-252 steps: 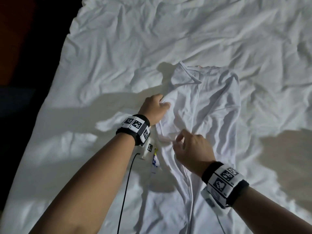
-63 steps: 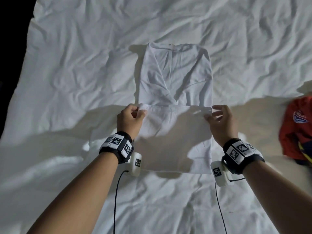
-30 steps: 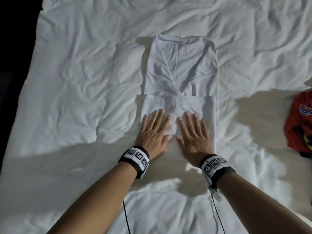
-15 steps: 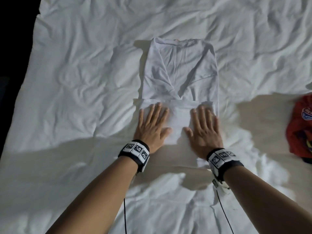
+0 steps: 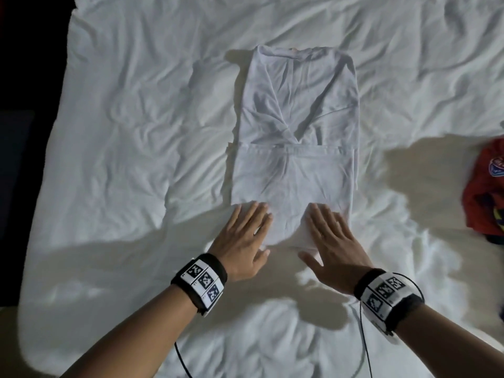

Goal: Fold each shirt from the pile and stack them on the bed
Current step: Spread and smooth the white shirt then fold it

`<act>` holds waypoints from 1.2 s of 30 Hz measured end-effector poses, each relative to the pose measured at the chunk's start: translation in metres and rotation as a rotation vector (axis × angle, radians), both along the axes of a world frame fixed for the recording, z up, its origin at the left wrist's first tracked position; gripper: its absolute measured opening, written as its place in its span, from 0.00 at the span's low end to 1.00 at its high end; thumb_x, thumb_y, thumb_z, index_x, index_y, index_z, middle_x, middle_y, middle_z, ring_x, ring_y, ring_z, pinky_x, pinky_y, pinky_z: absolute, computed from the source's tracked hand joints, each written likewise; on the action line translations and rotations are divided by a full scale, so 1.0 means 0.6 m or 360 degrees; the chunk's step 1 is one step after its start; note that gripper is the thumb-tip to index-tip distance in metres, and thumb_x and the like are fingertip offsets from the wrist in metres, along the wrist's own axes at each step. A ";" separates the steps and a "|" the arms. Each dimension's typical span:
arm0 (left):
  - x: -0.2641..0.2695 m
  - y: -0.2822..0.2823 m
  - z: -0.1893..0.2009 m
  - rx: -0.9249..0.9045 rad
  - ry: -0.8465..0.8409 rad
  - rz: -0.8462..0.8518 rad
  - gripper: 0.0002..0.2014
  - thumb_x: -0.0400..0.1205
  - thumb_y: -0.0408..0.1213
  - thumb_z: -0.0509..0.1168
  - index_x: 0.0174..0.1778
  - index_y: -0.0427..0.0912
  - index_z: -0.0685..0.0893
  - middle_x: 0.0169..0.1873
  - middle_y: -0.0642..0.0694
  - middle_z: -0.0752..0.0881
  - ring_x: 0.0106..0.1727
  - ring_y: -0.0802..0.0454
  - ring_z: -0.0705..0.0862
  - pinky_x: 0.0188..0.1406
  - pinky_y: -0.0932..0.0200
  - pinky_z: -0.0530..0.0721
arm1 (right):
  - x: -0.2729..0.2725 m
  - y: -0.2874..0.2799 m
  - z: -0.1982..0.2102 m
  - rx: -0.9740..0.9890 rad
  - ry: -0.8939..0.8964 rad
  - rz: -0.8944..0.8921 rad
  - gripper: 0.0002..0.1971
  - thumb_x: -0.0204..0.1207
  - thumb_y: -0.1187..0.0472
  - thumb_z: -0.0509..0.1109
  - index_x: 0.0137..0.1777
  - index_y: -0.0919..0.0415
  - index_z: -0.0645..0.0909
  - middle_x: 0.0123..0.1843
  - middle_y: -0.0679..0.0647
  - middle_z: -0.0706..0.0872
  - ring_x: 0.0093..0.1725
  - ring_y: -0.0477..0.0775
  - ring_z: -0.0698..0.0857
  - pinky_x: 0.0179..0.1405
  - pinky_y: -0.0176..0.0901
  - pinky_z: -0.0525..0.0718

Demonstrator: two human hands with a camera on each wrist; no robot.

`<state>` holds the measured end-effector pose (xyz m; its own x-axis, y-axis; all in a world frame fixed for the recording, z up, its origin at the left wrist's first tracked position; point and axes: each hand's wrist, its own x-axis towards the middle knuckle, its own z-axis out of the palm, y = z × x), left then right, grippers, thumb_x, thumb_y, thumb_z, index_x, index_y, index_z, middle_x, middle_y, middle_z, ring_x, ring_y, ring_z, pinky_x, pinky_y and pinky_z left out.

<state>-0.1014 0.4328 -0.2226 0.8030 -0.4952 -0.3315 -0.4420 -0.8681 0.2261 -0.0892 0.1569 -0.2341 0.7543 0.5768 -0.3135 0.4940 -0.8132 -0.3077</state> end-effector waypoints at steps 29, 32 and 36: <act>-0.198 0.001 0.158 0.0025 0.0756 -0.0093 0.16 0.89 0.32 0.55 0.72 0.43 0.77 0.62 0.40 0.84 0.62 0.38 0.84 0.62 0.41 0.82 | -0.256 0.000 0.162 -0.0200 0.0245 -0.0144 0.26 0.75 0.71 0.60 0.73 0.57 0.77 0.63 0.53 0.88 0.50 0.62 0.90 0.46 0.52 0.86; -0.178 -0.002 0.181 0.0078 0.0763 -0.0059 0.13 0.90 0.34 0.55 0.68 0.45 0.79 0.56 0.38 0.86 0.50 0.39 0.85 0.46 0.47 0.80 | -0.244 -0.003 0.177 -0.0291 0.0272 -0.0164 0.27 0.76 0.70 0.56 0.74 0.53 0.73 0.60 0.50 0.87 0.49 0.60 0.88 0.47 0.53 0.85; -0.105 -0.005 0.206 0.0122 0.0566 0.0086 0.09 0.87 0.32 0.58 0.59 0.45 0.81 0.51 0.40 0.86 0.42 0.42 0.79 0.41 0.52 0.74 | -0.188 -0.009 0.190 -0.0284 0.0196 -0.0283 0.25 0.76 0.68 0.59 0.73 0.52 0.74 0.61 0.49 0.87 0.50 0.60 0.88 0.41 0.49 0.80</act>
